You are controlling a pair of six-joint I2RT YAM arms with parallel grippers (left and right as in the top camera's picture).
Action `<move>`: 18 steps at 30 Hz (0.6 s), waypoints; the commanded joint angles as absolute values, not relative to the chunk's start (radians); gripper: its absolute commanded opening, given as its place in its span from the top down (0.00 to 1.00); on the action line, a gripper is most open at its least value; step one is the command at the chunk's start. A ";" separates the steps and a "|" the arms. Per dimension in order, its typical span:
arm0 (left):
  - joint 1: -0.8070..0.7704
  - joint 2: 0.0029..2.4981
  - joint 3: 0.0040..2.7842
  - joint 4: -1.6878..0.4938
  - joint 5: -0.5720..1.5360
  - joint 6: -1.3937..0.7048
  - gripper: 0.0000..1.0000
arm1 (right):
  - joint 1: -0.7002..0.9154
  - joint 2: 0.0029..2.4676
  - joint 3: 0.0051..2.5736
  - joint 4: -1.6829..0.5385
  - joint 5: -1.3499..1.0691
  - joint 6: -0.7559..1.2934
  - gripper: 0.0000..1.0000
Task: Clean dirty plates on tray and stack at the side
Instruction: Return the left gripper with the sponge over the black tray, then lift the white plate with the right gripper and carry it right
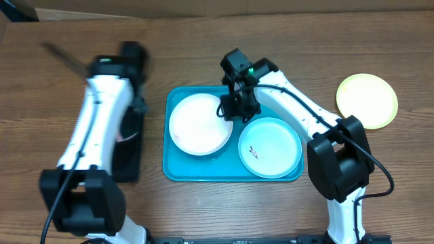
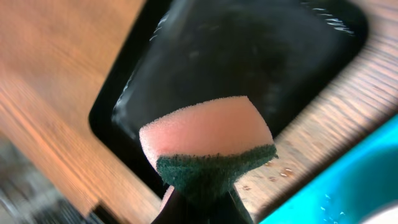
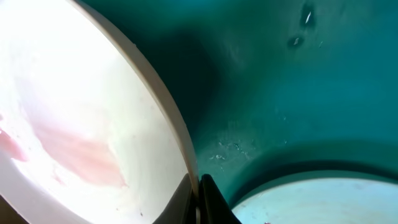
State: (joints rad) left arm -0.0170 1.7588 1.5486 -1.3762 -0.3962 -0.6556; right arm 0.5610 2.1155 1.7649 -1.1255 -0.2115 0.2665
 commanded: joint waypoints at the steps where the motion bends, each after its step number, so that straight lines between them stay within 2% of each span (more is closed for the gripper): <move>1: 0.103 1.747 1.518 -1.385 -0.260 -0.650 0.96 | 0.579 2.034 1.871 -1.163 -0.084 0.227 0.96; 6: 0.222 1.747 1.397 -1.320 -0.226 -0.611 0.96 | 0.670 1.973 1.927 -1.205 0.345 0.227 0.96; 12: 0.313 1.747 1.293 -1.193 0.028 -0.453 0.96 | 0.829 1.947 1.927 -1.230 0.907 0.226 0.96; 16: 0.347 1.747 1.283 -1.183 0.057 -0.449 0.96 | 0.934 1.947 1.927 -1.227 1.213 0.221 0.96; 18: 0.349 1.747 1.283 -1.180 0.065 -0.449 0.96 | 0.981 1.947 1.927 -1.205 1.320 0.152 0.96</move>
State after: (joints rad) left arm 0.3416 1.7580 1.2888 -1.1843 -0.0067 -0.4892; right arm 0.9306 1.9720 1.8999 -1.2236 0.9649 0.2115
